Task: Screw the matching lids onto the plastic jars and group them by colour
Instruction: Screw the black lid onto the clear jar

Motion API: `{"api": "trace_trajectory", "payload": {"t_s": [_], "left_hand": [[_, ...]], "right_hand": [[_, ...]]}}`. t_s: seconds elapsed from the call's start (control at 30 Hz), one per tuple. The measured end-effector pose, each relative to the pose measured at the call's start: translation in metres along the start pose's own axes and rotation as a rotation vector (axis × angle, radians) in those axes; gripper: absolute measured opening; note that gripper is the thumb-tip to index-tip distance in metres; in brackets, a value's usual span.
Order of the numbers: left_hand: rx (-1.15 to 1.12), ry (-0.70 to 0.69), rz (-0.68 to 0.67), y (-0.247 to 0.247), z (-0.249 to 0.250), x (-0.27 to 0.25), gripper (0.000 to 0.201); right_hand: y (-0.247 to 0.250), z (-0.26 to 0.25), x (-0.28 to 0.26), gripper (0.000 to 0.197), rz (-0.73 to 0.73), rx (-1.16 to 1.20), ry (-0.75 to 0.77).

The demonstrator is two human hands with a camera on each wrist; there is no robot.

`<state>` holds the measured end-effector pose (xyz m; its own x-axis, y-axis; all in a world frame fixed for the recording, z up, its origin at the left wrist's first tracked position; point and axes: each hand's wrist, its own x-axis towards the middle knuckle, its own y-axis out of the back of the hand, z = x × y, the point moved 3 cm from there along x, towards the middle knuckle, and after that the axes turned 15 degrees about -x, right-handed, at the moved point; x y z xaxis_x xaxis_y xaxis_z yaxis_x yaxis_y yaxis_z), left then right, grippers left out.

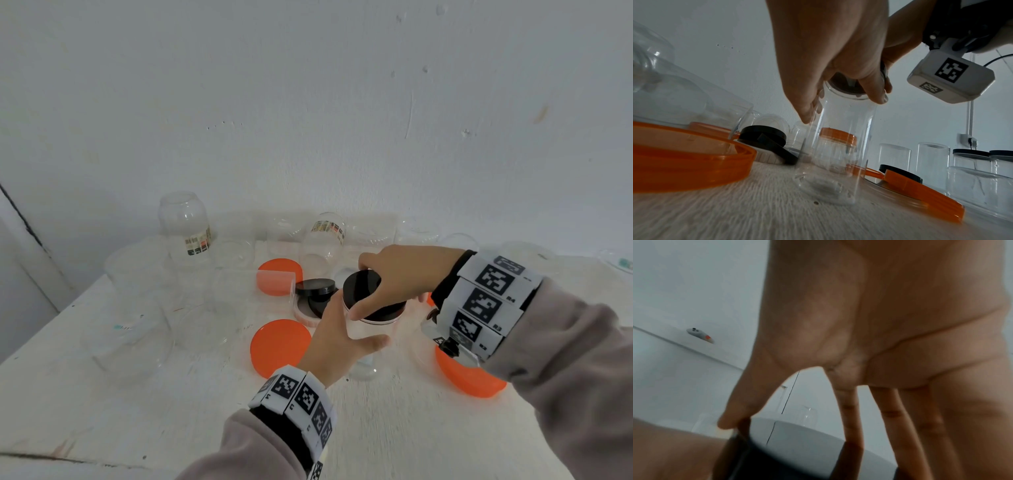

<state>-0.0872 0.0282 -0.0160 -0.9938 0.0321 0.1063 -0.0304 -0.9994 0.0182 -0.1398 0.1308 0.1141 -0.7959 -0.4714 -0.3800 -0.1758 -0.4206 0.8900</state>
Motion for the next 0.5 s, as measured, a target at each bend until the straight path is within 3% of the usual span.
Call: {"api": "trace_trajectory", "payload": {"t_s": [0.13, 0.23, 0.37, 0.5], "left_hand": [[-0.008, 0.001, 0.006, 0.0000, -0.0011, 0.0002, 0.086], [-0.003, -0.004, 0.005, -0.0008, -0.0009, 0.0004, 0.086], [-0.016, -0.004, 0.004, -0.0007, 0.0001, 0.0000, 0.083], [-0.005, -0.006, 0.000, -0.0013, 0.0015, -0.0004, 0.083]], "right_hand": [[0.0057, 0.0022, -0.0026, 0.097, -0.111, -0.035, 0.093], [0.0094, 0.0001, -0.0002, 0.089, -0.078, -0.055, 0.158], [0.0065, 0.0035, 0.0030, 0.076, -0.036, 0.019, 0.094], [0.0036, 0.0059, 0.0037, 0.079, 0.011, 0.035, 0.034]]}}
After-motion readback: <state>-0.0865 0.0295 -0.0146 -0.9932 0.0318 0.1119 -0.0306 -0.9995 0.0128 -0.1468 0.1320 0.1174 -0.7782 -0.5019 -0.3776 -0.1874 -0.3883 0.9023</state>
